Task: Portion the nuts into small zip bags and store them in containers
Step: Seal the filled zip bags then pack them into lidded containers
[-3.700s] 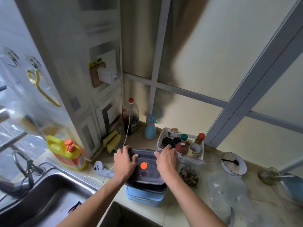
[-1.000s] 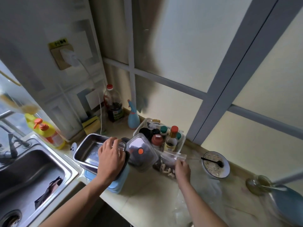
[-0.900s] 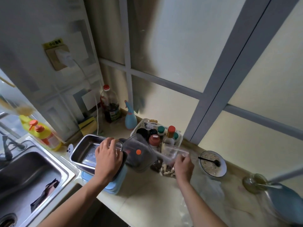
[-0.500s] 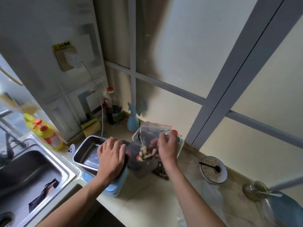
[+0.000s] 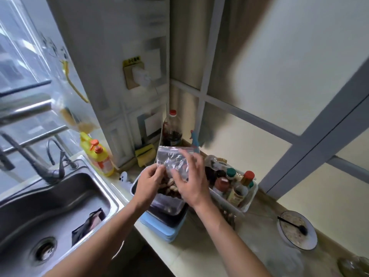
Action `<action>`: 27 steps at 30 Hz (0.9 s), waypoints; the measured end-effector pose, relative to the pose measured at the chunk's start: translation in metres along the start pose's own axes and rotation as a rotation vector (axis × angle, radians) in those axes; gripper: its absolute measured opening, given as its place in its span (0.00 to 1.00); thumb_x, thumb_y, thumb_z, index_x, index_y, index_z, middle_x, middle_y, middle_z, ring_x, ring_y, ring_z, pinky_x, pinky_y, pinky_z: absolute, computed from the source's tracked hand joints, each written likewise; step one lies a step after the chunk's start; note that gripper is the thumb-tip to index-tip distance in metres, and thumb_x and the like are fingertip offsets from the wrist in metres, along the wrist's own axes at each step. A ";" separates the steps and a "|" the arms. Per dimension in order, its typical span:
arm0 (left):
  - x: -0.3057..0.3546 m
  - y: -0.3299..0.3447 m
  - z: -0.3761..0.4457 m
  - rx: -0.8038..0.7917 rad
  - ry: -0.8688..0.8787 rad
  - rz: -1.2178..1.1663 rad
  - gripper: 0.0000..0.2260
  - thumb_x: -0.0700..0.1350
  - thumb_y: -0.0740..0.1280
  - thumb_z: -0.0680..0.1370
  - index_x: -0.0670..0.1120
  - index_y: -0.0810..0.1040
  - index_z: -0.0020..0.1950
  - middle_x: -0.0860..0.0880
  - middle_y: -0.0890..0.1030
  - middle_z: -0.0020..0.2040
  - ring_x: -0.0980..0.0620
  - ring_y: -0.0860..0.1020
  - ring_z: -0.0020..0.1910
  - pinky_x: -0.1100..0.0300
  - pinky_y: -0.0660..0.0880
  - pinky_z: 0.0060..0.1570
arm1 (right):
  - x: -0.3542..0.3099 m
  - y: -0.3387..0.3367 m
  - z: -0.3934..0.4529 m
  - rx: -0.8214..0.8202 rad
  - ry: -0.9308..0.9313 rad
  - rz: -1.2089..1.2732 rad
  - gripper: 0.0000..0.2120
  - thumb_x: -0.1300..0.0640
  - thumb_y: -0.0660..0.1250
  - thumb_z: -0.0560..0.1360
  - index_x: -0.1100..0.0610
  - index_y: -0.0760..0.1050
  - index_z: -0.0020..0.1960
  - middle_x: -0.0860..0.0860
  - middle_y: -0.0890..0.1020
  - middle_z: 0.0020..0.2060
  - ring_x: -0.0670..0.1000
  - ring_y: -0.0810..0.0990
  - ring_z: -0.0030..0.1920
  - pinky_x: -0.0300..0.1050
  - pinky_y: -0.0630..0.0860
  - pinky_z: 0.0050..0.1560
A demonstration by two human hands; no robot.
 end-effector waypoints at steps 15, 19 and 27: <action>-0.029 -0.063 0.037 0.133 -0.066 0.359 0.07 0.49 0.64 0.81 0.47 0.74 0.47 0.49 0.78 0.43 0.52 0.76 0.43 0.62 0.69 0.42 | -0.002 0.073 0.008 -0.737 0.304 -0.300 0.21 0.34 0.71 0.67 0.48 0.74 0.50 0.53 0.81 0.50 0.57 0.80 0.50 0.49 0.74 0.46; -0.027 -0.059 0.043 -0.020 0.182 0.652 0.01 0.45 0.66 0.78 0.50 0.75 0.48 0.54 0.73 0.46 0.56 0.72 0.47 0.64 0.66 0.45 | 0.014 0.083 0.001 -0.834 0.414 -0.314 0.17 0.36 0.72 0.70 0.48 0.72 0.36 0.49 0.79 0.40 0.54 0.76 0.43 0.44 0.67 0.34; -0.054 -0.036 0.042 -0.417 0.412 1.001 0.11 0.55 0.62 0.71 0.54 0.80 0.48 0.53 0.76 0.44 0.48 0.77 0.45 0.53 0.75 0.41 | 0.020 0.102 -0.001 -0.788 0.356 -0.420 0.15 0.50 0.70 0.73 0.57 0.75 0.55 0.59 0.75 0.55 0.60 0.76 0.59 0.48 0.72 0.54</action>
Point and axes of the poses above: each hand's wrist, its own z-axis towards the middle knuckle, its own y-axis out of the palm, x = y × z, the point moved 5 cm from there along z, towards the middle knuckle
